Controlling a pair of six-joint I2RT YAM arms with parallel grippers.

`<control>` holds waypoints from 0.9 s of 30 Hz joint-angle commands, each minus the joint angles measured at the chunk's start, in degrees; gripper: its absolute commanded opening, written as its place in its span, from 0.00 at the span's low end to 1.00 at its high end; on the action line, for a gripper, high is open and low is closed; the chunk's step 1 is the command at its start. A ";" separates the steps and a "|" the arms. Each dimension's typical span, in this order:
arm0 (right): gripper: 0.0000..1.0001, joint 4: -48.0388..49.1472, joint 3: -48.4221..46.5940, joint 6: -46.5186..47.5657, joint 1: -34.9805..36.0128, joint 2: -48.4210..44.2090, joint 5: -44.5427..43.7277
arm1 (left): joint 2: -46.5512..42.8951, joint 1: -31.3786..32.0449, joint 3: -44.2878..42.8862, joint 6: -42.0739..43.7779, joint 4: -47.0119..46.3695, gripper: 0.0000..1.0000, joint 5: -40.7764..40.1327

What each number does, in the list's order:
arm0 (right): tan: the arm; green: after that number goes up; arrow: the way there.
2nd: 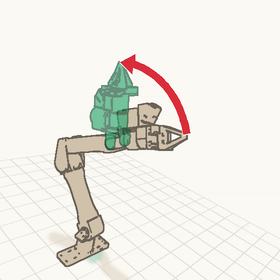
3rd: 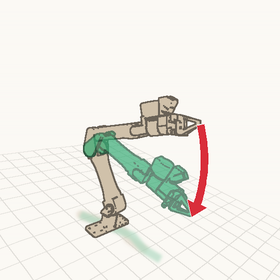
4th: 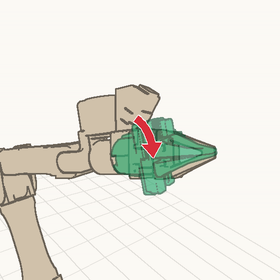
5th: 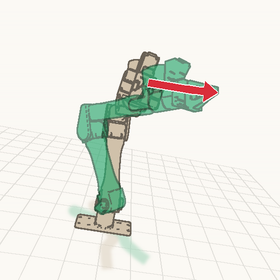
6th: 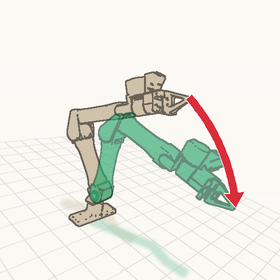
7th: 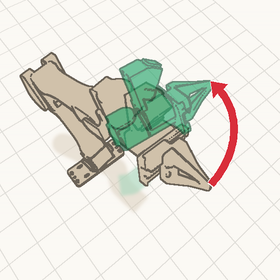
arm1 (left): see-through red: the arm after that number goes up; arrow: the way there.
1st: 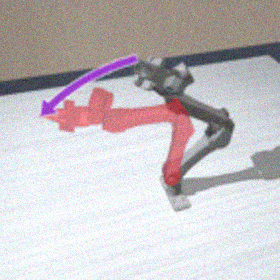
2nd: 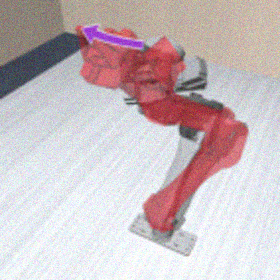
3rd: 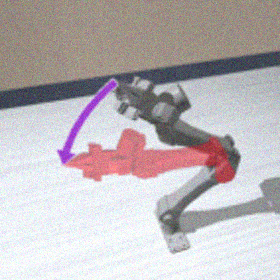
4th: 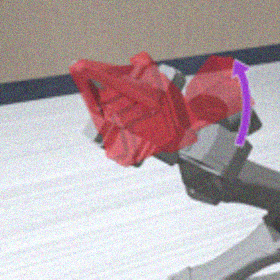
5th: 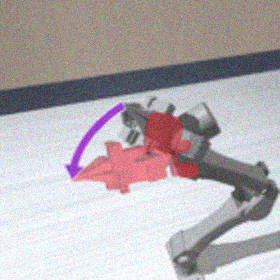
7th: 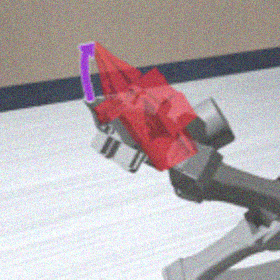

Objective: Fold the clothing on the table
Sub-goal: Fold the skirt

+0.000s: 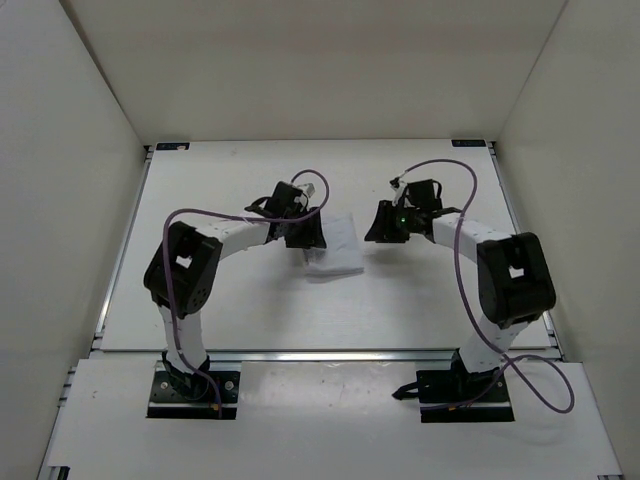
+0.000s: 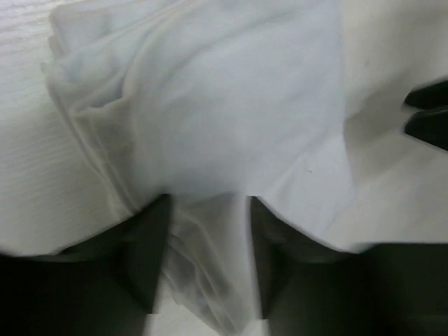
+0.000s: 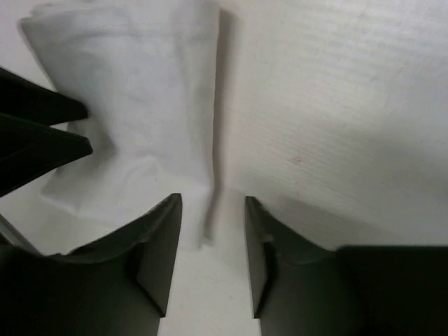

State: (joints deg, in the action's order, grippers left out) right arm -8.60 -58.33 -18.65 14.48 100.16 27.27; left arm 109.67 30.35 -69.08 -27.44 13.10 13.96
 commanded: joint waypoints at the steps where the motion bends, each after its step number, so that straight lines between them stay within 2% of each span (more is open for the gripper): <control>1: 0.42 -1.49 -3.90 0.46 -2.43 -9.17 1.12 | -10.41 -0.73 -2.64 4.22 4.98 0.68 -0.67; 2: 0.50 -3.86 -4.60 0.81 -2.70 -9.80 0.17 | -11.48 -1.08 -2.20 4.85 6.57 0.73 -1.21; 3: 0.67 -5.18 -5.39 1.07 -2.88 -11.90 -2.63 | -14.19 -1.25 -1.24 6.85 7.37 0.97 -1.73; 4: 0.84 -7.81 -5.92 1.60 -3.05 -13.57 -3.61 | -17.09 -0.91 -0.54 8.01 8.51 0.99 -3.04; 6: 0.99 -11.60 -5.75 2.22 -3.32 -16.48 -8.61 | -20.97 -1.86 0.87 8.71 10.62 0.98 -5.24; 12: 0.99 -15.39 1.53 3.53 -6.82 -28.08 -11.18 | -36.26 -4.68 10.00 8.19 11.42 0.99 -7.98; 16: 0.99 -20.49 6.46 6.60 -8.59 -33.53 -15.04 | -45.23 -4.86 15.36 7.23 13.34 0.99 -13.85; 21: 0.99 -24.70 8.40 6.18 -9.56 -37.04 -14.61 | -48.67 -6.00 17.13 6.26 20.37 0.99 -13.87; 27: 0.99 -21.64 14.11 4.24 -9.81 -43.29 -9.35 | -50.34 -6.44 17.92 6.78 25.21 0.99 -13.87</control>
State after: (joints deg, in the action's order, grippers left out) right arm -31.94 -45.76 -13.74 5.15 60.05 15.09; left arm 61.63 24.77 -52.05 -20.88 34.30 1.15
